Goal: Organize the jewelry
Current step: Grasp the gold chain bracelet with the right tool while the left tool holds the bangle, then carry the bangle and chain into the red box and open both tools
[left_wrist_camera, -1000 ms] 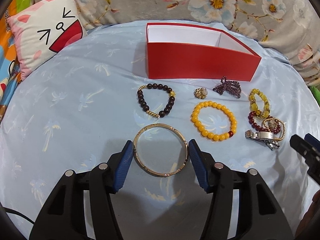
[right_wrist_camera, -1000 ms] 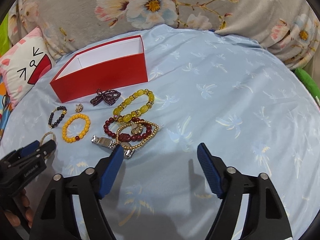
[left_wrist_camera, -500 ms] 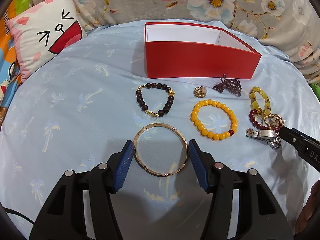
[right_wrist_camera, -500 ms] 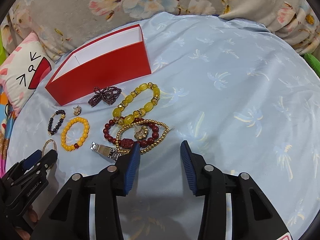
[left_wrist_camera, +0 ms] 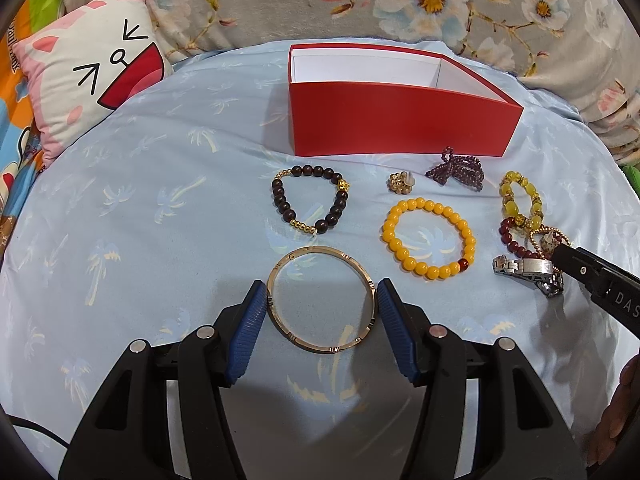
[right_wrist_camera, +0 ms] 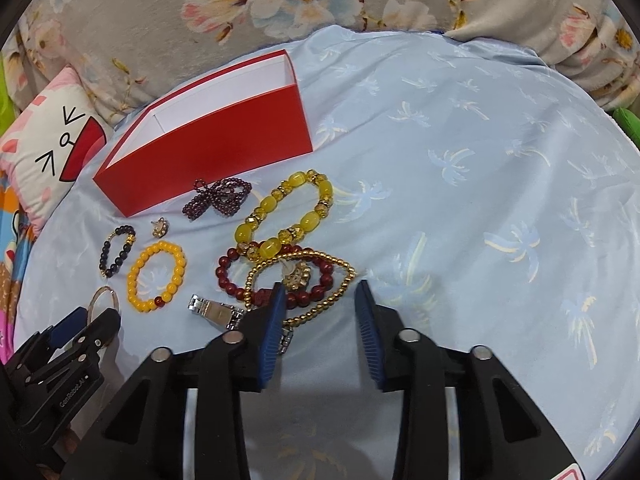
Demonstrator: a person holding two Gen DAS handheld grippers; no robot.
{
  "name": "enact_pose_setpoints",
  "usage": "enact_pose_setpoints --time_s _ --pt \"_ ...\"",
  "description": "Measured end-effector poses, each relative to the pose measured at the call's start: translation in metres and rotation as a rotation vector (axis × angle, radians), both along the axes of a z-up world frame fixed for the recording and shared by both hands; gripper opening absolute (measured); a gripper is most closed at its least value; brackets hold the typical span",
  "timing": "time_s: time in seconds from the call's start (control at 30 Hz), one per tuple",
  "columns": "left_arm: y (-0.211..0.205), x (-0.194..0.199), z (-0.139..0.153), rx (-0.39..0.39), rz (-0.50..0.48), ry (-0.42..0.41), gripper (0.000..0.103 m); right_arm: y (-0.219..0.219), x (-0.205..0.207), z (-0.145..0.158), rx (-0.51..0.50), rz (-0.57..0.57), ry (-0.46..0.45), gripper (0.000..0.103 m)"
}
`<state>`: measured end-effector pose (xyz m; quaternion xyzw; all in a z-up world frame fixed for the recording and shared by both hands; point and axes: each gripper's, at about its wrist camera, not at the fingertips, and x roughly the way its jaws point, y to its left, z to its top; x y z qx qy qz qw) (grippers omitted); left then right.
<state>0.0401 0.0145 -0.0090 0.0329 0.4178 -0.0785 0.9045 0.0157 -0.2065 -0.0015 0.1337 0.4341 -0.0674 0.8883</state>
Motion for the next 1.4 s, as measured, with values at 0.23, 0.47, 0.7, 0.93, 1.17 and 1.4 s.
enact_pose_setpoints --time_s 0.23,0.47,0.7,0.93,1.17,1.4 --pt "0.0 0.0 0.0 -0.001 0.0 0.0 0.055 0.002 -0.004 -0.001 0.011 0.025 -0.001 0.004" --pt "0.001 0.0 0.0 -0.003 0.0 0.001 0.055 -0.006 -0.019 0.012 0.001 0.009 -0.036 0.004" --pt "0.003 -0.005 0.003 -0.028 -0.007 0.007 0.054 -0.007 -0.032 0.034 0.002 0.031 -0.071 0.004" --pt "0.001 -0.013 0.03 -0.044 -0.038 -0.031 0.054 -0.008 -0.042 0.077 0.008 0.056 -0.159 0.003" --pt "0.0 -0.003 0.079 -0.038 -0.061 -0.111 0.054 -0.004 -0.027 0.109 0.015 0.104 -0.221 0.004" --pt "-0.014 0.046 0.13 -0.016 -0.075 -0.223 0.054 0.0 0.028 0.136 0.03 0.163 -0.294 0.004"
